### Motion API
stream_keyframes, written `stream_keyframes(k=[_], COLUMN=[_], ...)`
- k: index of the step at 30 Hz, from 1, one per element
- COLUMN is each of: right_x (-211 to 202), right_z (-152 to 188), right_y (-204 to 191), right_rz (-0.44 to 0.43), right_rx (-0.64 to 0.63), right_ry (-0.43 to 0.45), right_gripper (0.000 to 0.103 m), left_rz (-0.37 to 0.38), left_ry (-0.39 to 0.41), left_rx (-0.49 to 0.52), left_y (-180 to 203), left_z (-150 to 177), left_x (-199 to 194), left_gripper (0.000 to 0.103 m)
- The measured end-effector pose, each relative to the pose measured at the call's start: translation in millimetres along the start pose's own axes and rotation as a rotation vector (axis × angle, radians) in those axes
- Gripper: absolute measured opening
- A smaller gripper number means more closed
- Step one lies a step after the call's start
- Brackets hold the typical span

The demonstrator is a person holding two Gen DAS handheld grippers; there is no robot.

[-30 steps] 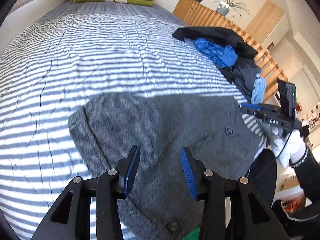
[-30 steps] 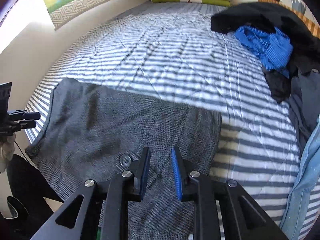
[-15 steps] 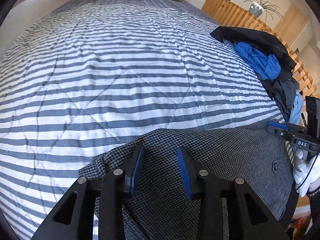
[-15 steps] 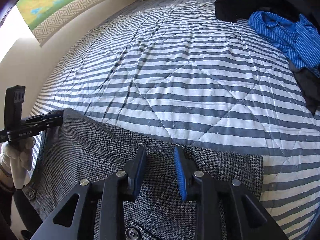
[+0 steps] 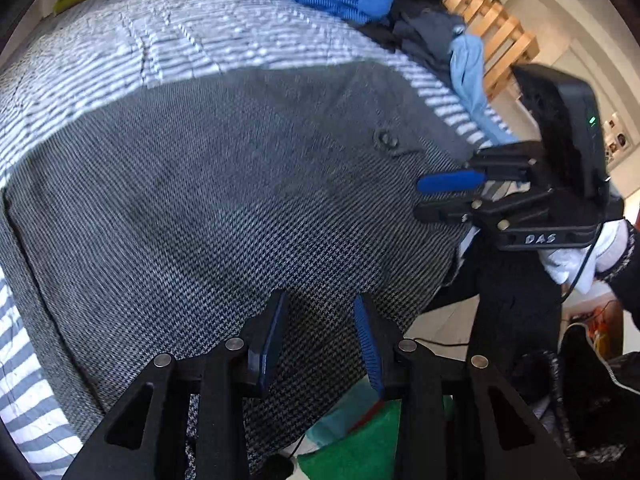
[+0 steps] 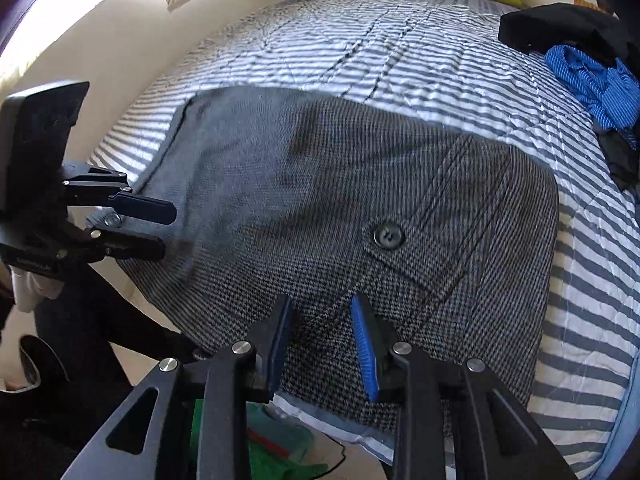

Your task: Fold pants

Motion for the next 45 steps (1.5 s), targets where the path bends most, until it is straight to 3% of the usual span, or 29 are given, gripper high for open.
stream_keyframes(k=[4, 6, 9, 14, 17, 21, 24, 27, 31, 34, 38, 42, 45], right_x=[-4.0, -29.2, -70.3, -92.1, -85.2, -59.6, -42.1, -63.5, -84.8, -60.9, 0.1, 54.2, 95.2], right_z=[7.6, 5.9, 11.4, 29.0, 35.1, 34.3, 36.6, 15.3, -42.8, -89.8, -131.0, -143.7, -140.3], right_y=[10.5, 24.2, 52.2, 103.0, 115.9, 104.3, 88.1, 81.3, 60.1, 33.9, 1.0, -17.0, -6.4], right_rz=[-0.021, -0.059, -0.020, 0.049, 0.045, 0.035, 0.139, 0.132, 0.048, -0.074, -0.206, -0.204, -0.141], right_rx=[0.050, 0.124, 0.182, 0.320, 0.354, 0.305, 0.156, 0.102, 0.039, -0.012, -0.096, -0.198, -0.219], right_ry=[0.001, 0.056, 0.137, 0.135, 0.111, 0.035, -0.076, -0.007, 0.130, 0.139, 0.021, -0.074, -0.183], right_gripper=[0.028, 0.028, 0.029, 0.030, 0.030, 0.030, 0.030, 0.030, 0.030, 0.029, 0.029, 0.029, 0.030], left_rz=[-0.020, -0.024, -0.043, -0.094, -0.083, -0.096, -0.113, -0.080, -0.057, 0.002, 0.031, -0.003, -0.039], left_ry=[0.032, 0.089, 0.136, 0.125, 0.116, 0.036, 0.007, 0.078, 0.168, 0.192, 0.212, 0.155, 0.102], left_rx=[-0.041, -0.052, -0.081, -0.139, -0.174, -0.158, -0.170, -0.196, -0.179, -0.207, -0.220, -0.261, -0.298], left_y=[-1.4, -3.0, -12.3, -37.2, -45.4, -51.1, -53.1, -47.0, -31.5, -18.0, 2.8, 2.5, -5.8], left_z=[-1.9, -2.8, 1.4, 9.5, 10.5, 14.6, 18.3, 4.7, -30.2, -41.4, -40.7, -29.1, -15.2], left_x=[-16.0, -40.8, -71.7, -82.3, -79.3, -56.4, -50.2, -67.2, -80.1, -80.1, -71.0, -34.0, -20.4], left_gripper=[0.039, 0.043, 0.047, 0.047, 0.047, 0.049, 0.049, 0.049, 0.049, 0.049, 0.049, 0.049, 0.049])
Point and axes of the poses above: each gripper's, at about its wrist camera, not at the fingertips, and x roughly the way its jaws point, y to its right, z to its underside, the point moved 1 cm from there along x, roughly the way its jaws point, and after that the axes turned 8 degrees about y, right-handed, at the moved point
